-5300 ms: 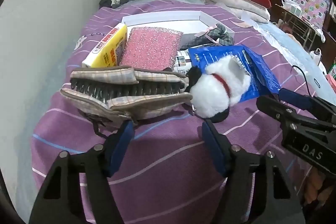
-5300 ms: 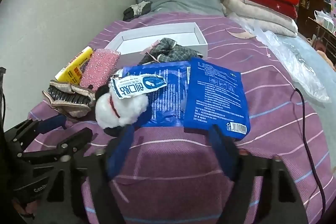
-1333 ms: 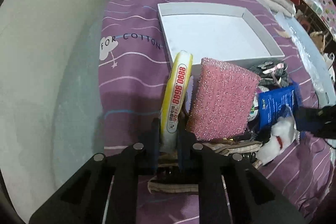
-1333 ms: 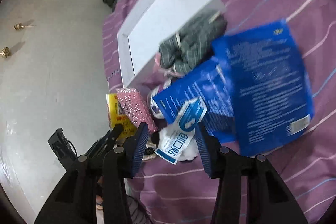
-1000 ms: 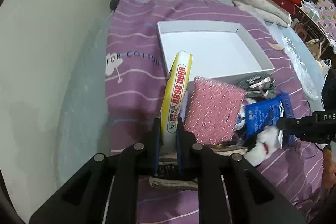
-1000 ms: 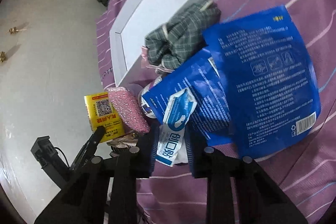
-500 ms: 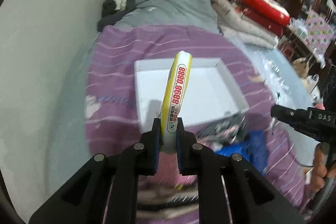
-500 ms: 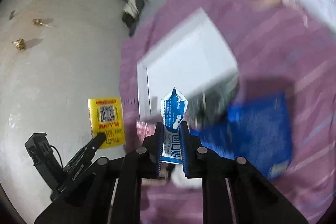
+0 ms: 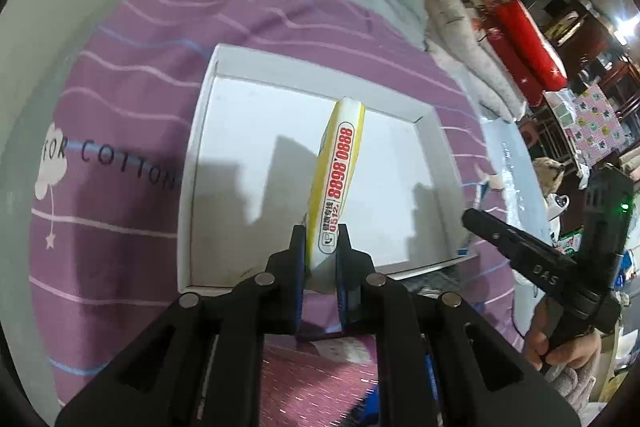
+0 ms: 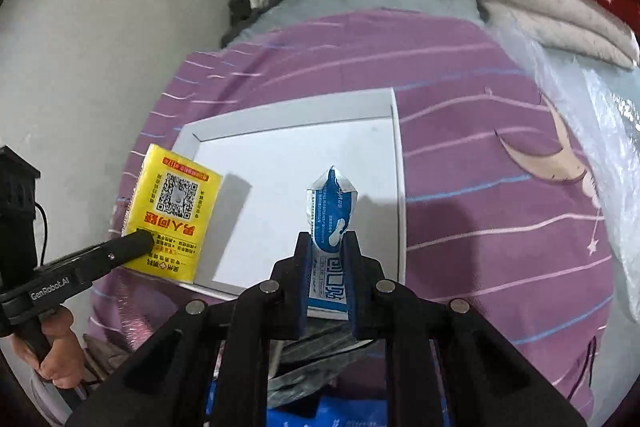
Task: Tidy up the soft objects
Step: 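Lower the yellow box and tube into the white tray and open both grippers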
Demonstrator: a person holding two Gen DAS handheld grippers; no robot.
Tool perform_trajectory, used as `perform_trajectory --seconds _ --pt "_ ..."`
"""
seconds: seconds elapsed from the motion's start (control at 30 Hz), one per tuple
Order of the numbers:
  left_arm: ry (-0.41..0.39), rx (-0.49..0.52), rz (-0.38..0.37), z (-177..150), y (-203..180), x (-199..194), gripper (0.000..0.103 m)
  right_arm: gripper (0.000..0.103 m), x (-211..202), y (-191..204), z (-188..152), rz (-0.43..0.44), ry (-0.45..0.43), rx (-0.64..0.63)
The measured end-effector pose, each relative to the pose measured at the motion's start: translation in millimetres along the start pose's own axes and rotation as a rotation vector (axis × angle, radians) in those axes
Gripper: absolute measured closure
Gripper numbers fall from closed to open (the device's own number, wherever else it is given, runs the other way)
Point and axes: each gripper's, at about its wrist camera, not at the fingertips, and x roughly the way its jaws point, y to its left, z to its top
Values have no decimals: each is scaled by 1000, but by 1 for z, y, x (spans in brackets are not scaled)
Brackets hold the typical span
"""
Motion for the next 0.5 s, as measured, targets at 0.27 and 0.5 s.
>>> perform_trajectory --seconds 0.27,0.5 --pt "-38 -19 47 -6 7 -2 85 86 13 5 -6 -81 -2 -47" --pt "-182 131 118 -15 -17 -36 45 14 -12 15 -11 -53 -126 -53"
